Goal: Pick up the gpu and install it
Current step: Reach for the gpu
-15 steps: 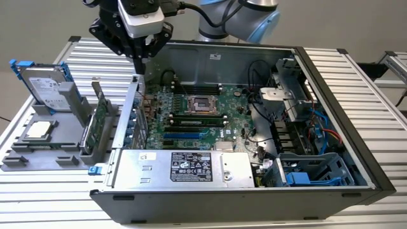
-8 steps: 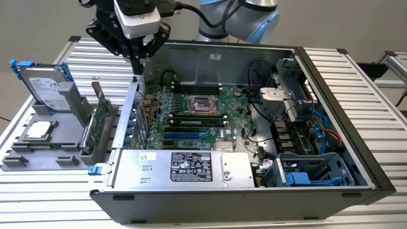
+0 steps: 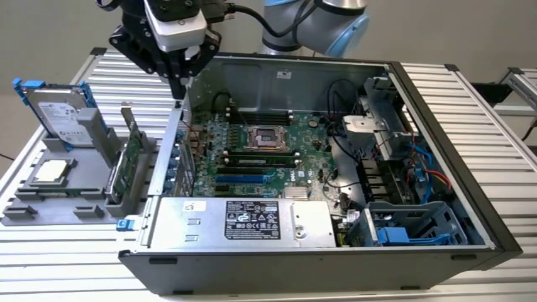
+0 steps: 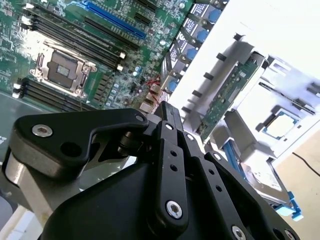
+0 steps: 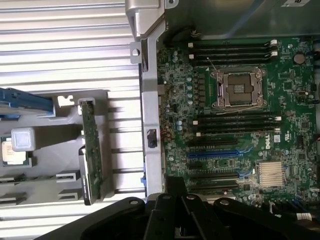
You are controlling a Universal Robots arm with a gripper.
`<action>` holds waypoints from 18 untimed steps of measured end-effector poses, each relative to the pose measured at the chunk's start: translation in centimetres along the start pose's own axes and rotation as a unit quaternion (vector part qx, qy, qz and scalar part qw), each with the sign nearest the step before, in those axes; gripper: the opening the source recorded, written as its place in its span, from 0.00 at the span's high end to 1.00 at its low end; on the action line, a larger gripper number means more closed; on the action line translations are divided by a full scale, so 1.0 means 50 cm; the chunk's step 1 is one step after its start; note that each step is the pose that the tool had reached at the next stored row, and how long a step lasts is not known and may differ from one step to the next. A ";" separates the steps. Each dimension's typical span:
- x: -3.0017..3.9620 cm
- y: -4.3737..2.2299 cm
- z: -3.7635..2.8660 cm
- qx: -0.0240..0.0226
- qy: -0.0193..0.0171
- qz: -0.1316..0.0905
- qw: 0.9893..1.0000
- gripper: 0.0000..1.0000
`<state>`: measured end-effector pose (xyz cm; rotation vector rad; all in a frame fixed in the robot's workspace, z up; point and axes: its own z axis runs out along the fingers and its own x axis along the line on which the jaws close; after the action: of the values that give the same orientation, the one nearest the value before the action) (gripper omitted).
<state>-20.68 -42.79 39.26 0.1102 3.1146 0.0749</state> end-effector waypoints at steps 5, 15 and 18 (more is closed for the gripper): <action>0.007 -0.003 0.000 0.000 0.000 0.000 1.000 1.00; 0.022 -0.011 -0.001 0.000 0.000 0.000 1.000 1.00; 0.026 -0.013 -0.001 0.000 0.000 0.000 1.000 1.00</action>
<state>-22.05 -43.37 39.26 0.1102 3.1146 0.0749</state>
